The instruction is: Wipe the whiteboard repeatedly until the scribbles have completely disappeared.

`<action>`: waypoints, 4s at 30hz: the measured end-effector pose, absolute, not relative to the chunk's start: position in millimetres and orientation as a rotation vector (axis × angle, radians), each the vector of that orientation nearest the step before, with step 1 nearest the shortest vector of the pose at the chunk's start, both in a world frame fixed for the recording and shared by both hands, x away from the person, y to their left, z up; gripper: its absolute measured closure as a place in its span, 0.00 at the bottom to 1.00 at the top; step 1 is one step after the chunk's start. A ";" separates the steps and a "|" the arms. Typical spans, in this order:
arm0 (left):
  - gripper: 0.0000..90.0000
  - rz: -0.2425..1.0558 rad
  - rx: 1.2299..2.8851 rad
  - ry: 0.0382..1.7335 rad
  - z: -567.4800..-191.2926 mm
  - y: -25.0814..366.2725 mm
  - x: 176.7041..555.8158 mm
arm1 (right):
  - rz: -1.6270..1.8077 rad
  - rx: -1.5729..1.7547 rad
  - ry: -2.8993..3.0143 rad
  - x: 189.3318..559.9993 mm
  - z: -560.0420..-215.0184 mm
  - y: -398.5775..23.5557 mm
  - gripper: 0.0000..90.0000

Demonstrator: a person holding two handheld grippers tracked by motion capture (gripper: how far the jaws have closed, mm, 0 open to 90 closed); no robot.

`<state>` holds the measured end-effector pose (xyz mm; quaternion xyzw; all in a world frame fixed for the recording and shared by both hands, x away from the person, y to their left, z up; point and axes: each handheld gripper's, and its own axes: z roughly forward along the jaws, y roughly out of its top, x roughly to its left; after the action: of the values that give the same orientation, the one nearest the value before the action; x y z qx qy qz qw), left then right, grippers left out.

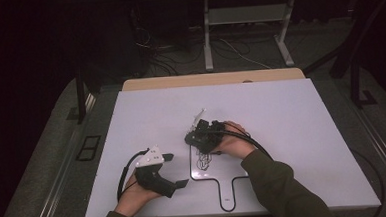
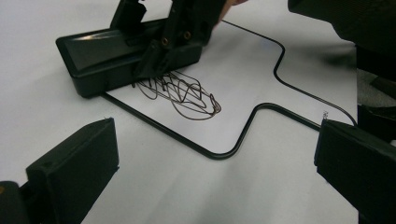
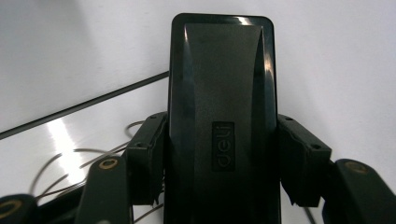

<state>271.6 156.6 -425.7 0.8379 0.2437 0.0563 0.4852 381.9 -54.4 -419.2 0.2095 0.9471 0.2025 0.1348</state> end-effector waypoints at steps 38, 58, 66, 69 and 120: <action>0.00 0.138 2.040 0.599 -425.9 157.9 271.9 | 0.555 0.603 2.723 382.0 -418.7 -52.1 0.43; 0.00 0.138 2.042 0.593 -425.9 157.2 271.8 | 0.609 0.576 2.777 368.6 -419.2 -56.7 0.43; 0.00 0.136 2.040 0.598 -425.9 156.3 271.5 | 0.623 0.480 2.807 344.0 -418.9 -53.6 0.43; 0.00 0.137 2.039 0.599 -425.8 156.3 271.4 | 0.618 0.466 2.804 341.0 -418.7 -52.9 0.43; 0.00 0.134 2.034 0.611 -425.9 156.9 270.5 | 0.649 0.457 2.855 330.6 -418.8 -53.2 0.43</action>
<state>270.5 156.9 -425.9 0.8357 0.2509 0.0552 0.4855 330.6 -53.2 -418.8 0.1535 0.9596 0.2183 0.0889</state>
